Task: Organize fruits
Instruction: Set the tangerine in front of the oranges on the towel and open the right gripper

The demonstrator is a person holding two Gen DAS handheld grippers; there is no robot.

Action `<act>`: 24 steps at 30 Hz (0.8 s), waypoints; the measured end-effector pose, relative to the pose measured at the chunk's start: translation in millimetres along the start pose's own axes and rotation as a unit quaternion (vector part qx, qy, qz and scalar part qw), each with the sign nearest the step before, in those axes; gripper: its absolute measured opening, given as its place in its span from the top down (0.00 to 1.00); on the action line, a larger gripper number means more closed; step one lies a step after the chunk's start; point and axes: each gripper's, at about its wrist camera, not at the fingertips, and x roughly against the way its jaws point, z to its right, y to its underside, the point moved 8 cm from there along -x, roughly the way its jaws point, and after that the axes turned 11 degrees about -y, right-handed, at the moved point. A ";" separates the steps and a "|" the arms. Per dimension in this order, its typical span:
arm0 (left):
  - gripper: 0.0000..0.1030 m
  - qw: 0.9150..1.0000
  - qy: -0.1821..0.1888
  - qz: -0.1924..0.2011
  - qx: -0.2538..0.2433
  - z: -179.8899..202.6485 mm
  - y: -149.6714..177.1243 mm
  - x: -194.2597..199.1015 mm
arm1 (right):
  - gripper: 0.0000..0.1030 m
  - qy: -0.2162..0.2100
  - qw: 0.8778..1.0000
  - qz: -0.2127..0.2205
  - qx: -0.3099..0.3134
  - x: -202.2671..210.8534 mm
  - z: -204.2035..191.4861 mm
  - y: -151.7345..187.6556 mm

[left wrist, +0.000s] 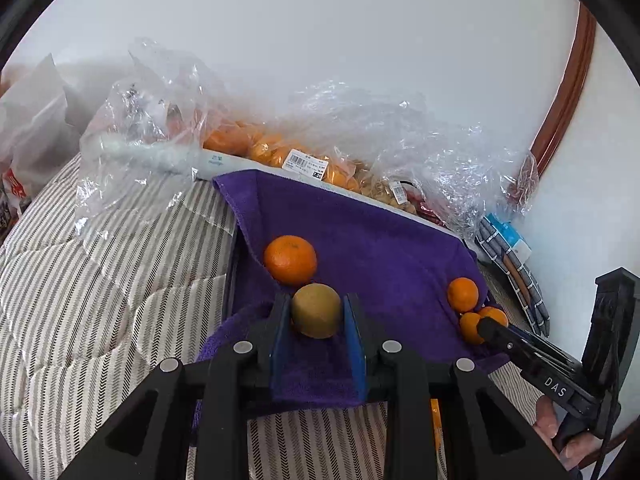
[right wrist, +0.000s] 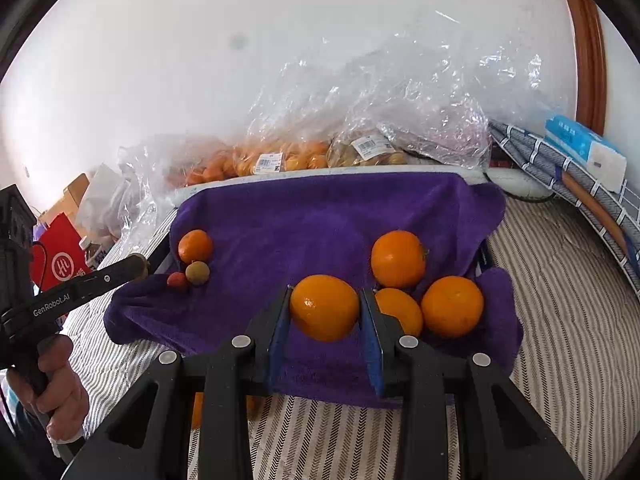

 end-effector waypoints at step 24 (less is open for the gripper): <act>0.75 0.999 -0.021 -0.024 -0.039 16.0 13.9 -18.3 | 0.59 0.013 1.000 0.002 -0.008 -9.9 2.7 9.6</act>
